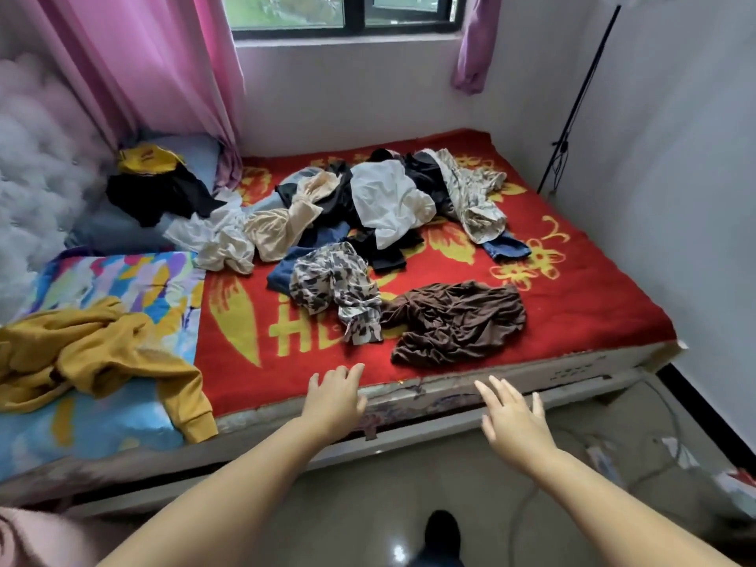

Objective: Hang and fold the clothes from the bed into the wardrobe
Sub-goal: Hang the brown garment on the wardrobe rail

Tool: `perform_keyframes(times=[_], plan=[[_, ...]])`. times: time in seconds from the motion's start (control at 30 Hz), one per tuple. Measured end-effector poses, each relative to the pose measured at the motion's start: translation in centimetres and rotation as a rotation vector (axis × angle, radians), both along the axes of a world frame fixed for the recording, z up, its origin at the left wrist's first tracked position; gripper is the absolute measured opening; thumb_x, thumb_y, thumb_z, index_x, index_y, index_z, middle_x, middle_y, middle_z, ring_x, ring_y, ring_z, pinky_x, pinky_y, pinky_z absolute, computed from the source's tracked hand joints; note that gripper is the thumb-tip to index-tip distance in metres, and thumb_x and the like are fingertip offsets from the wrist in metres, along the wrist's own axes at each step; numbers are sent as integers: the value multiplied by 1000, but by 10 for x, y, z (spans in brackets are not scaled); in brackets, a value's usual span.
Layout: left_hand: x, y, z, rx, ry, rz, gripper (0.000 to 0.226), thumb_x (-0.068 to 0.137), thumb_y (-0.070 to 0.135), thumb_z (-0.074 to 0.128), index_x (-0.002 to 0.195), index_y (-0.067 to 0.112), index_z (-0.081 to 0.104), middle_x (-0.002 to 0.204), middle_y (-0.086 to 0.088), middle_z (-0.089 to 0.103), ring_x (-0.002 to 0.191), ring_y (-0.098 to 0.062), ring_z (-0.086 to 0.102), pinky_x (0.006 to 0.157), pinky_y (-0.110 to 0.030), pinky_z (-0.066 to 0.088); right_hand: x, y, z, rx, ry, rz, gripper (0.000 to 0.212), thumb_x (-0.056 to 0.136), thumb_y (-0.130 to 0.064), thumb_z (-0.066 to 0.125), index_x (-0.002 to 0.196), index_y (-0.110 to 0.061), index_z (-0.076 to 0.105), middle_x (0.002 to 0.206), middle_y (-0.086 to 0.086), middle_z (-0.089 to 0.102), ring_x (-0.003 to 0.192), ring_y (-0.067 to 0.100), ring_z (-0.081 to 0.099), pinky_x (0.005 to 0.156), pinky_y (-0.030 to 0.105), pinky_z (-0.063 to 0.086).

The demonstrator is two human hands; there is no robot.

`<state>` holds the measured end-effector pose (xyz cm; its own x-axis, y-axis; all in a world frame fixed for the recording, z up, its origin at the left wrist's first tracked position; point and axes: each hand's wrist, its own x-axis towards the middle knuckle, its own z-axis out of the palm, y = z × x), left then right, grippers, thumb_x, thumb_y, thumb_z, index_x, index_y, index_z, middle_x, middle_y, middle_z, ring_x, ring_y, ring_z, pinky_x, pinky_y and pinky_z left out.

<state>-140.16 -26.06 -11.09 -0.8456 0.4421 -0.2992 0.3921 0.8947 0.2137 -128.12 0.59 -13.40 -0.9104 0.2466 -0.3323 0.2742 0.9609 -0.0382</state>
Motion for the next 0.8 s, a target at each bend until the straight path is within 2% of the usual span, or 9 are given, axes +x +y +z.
perform_keyframes(times=[0.37,0.5,0.63,0.7,0.8], plan=[[-165,178,-72,9,-114,-24,53,96,34,40,146,23,28,133,-4,49,124,-25,44,110,-45,25,-138,164,-70,-53,-221,-87,58,102,-32,30,153,-27,4,161,-4,5,147,12,4,117,52,8],[-202,227,-109,-15,-184,-44,52,96,33,40,145,21,30,131,-5,49,124,-26,45,109,-43,28,-187,207,-98,-137,-280,-118,57,101,-28,33,153,-25,9,160,-2,9,147,16,9,117,50,12],[-238,256,-158,-53,-239,-72,48,95,33,43,141,21,34,131,-5,46,122,-26,44,105,-40,32,-234,231,-145,-394,-329,-286,56,100,-25,39,152,-17,17,158,9,18,142,26,25,113,41,28],[-257,265,-185,-51,-233,-75,51,95,31,45,142,19,34,135,-6,43,124,-26,43,103,-38,36,-254,240,-172,-517,-315,-408,57,100,-22,43,151,-12,19,157,14,19,141,29,26,114,39,26],[-285,274,-227,-58,-214,-94,59,95,27,47,149,17,26,148,-10,31,136,-27,31,108,-39,33,-284,249,-211,-568,-160,-590,64,98,-23,48,152,-13,15,158,16,12,144,31,19,114,39,23]])
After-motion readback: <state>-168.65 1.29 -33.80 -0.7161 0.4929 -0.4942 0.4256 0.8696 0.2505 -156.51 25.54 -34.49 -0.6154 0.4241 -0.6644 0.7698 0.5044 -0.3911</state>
